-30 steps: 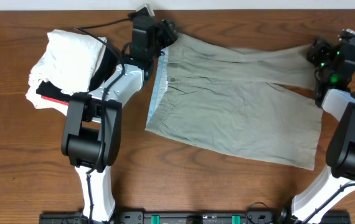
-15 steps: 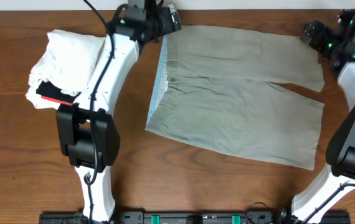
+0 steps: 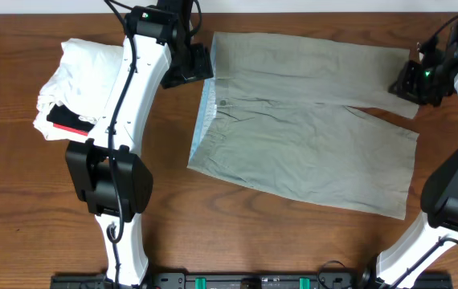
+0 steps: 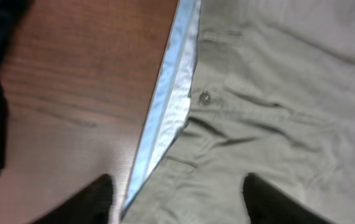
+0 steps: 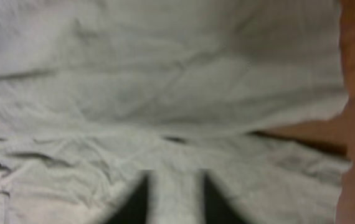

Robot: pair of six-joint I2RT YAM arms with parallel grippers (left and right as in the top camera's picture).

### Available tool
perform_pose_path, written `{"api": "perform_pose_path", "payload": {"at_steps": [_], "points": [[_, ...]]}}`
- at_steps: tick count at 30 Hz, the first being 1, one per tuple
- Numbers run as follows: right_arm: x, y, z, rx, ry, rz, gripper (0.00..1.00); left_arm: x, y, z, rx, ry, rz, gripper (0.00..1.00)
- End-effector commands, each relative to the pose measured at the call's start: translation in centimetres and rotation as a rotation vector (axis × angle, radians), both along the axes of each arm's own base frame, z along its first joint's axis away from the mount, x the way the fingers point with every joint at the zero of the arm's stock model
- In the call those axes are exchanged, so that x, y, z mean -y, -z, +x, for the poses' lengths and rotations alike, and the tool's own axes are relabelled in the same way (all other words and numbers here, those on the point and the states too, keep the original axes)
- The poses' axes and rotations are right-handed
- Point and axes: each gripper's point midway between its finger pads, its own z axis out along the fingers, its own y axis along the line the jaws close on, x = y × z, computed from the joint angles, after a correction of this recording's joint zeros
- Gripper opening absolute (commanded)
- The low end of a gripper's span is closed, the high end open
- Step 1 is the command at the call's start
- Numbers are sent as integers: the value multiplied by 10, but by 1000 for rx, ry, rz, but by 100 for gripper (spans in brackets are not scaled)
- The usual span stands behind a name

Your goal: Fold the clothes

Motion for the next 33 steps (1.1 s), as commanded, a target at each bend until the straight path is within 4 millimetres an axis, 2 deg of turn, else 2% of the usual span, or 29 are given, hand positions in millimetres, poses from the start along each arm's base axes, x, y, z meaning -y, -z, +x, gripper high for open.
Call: {"api": "perform_pose_path", "payload": {"at_steps": [1, 3, 5, 8, 11, 16, 18, 22, 27, 33], "points": [[0, 7, -15, -58, -16, -3, 1, -11, 12, -12, -52, 23, 57, 59], [0, 9, -24, -98, -13, -10, 4, -18, 20, -19, -85, 21, 93, 59], [1, 11, -31, -130, -11, -18, 8, -15, 27, -16, -73, 53, 93, 60], [4, 17, -39, -164, -8, -36, 13, -1, 37, 0, 7, 174, 64, 61], [8, 26, -47, -201, -2, -65, 17, 14, 48, 12, 74, 255, 24, 66], [50, 37, -70, -308, 135, -225, 26, 33, 62, 24, 145, 310, -65, 71], [58, 40, -75, -317, 163, -221, 29, 34, 65, 28, 167, 310, -68, 72], [71, 51, -85, -330, 211, -203, 29, 36, 75, 30, 175, 311, -72, 73], [82, 74, -95, -332, 250, -194, 29, 37, 99, 31, 161, 314, -78, 73], [83, 107, -108, -337, 267, -190, 30, 37, 125, 29, 112, 313, -74, 73]]}}
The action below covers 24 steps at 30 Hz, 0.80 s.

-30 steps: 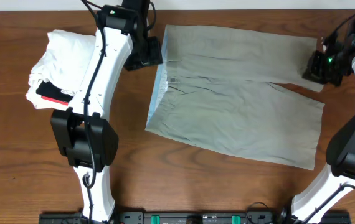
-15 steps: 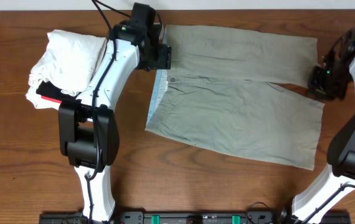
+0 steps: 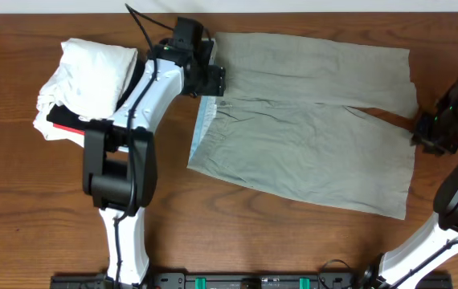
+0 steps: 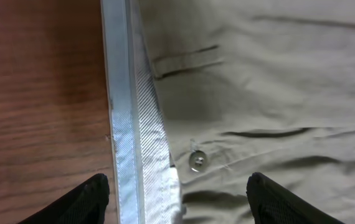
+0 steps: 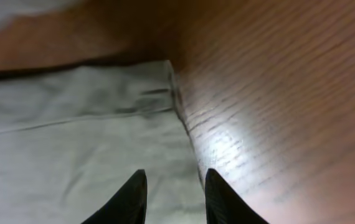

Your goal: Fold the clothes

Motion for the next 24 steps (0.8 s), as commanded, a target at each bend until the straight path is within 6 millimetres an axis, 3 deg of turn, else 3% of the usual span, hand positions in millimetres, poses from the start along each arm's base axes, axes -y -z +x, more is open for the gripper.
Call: {"api": "perform_pose_path", "payload": {"at_steps": [1, 6, 18, 24], "points": [[1, 13, -10, -15, 29, -2, 30, 2, 22, -6, -45, 20, -1, 73], [12, 24, -24, -38, 98, -31, 30, 23, 27, -10, -78, 65, -120, 73], [25, 31, -39, -53, 155, -32, 32, 27, 35, -14, -94, 74, -110, 73], [23, 40, -42, -49, 155, -34, 34, 27, 52, -17, -125, 72, -103, 73]]}}
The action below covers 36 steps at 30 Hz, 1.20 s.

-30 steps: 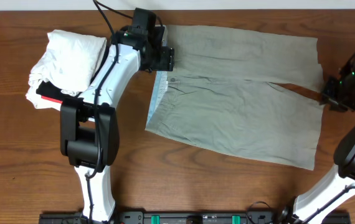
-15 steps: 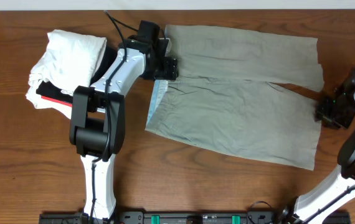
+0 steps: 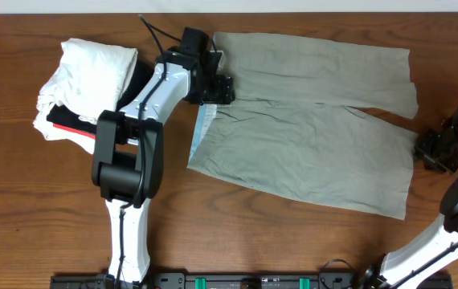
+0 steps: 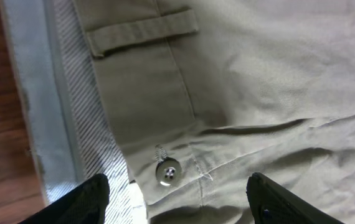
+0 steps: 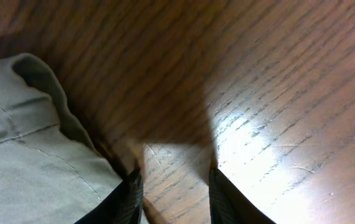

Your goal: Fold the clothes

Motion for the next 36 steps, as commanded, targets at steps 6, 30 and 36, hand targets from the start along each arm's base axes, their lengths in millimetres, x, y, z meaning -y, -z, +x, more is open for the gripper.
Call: {"api": "perform_pose_path", "payload": {"at_steps": [6, 30, 36], "points": [[-2, 19, -15, -27, 28, -4, 38, 1, 29, -7, -55, 17, 5, 71], [-3, 19, -13, -18, 26, 1, 44, 23, 0, -7, 13, 58, -14, 40], [-4, 19, -13, -17, 26, 3, 44, 22, -14, -4, 43, 56, -19, 19]]}}
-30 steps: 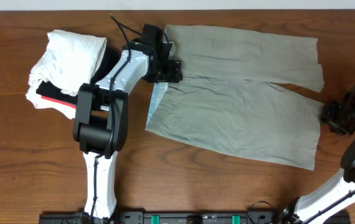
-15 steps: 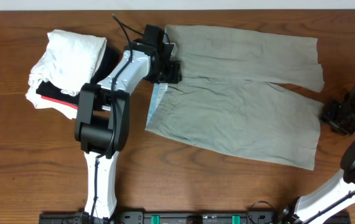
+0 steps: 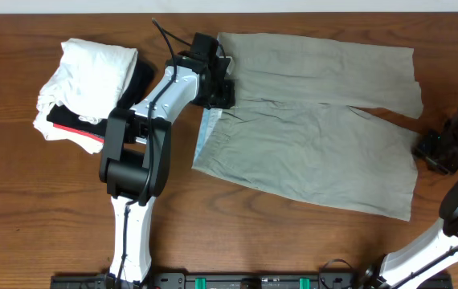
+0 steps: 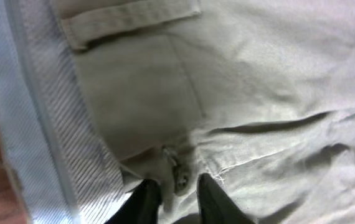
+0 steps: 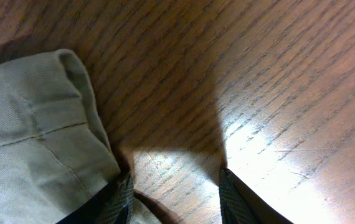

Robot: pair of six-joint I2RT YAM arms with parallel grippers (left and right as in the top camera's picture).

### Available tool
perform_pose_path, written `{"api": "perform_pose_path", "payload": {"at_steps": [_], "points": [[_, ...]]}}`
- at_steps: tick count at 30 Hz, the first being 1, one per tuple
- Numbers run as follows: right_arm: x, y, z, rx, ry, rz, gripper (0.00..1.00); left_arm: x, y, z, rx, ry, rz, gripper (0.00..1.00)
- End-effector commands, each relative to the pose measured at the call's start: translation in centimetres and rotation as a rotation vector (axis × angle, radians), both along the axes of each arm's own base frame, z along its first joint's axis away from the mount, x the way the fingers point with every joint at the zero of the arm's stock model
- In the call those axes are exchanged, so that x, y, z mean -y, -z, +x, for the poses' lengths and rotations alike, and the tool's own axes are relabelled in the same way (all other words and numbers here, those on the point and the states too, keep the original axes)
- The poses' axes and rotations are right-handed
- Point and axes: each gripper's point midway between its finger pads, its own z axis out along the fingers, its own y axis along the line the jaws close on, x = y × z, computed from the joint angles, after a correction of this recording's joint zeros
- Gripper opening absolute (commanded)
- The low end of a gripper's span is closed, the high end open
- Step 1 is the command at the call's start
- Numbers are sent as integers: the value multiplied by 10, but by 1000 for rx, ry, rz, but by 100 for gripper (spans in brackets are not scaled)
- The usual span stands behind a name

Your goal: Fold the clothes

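Note:
Khaki shorts lie spread flat on the wooden table, with the waistband to the left and the legs to the right. My left gripper sits on the waistband. In the left wrist view the left gripper is shut, pinching fabric right at the button, beside the pale striped lining. My right gripper is down at the table by the near leg's hem. In the right wrist view the right gripper is open, with bare wood between its fingers and the hem corner against the left finger.
A pile of other clothes, white over black and red items, lies at the table's left, beside my left arm. Brown wood shows in front of the shorts. The right table edge is close behind my right gripper.
My left gripper's fingers, wide apart over the button before, are now shut on the waistband there. The shorts sit slightly further right. My right gripper stays open by the hem corner.
At first my left gripper hung open over the waistband's edge and my right over the far leg's hem. Then the left was closer to the lining and the right beside the near leg's hem corner. Both came lower; now the left grips the waistband.

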Motion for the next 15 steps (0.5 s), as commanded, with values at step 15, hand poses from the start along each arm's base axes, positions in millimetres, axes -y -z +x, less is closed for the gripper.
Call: {"api": "perform_pose_path", "payload": {"at_steps": [15], "points": [[-6, 19, -15, -51, 22, 32, 43, -29, -42, 7, 109, -57, 156, 6]]}}
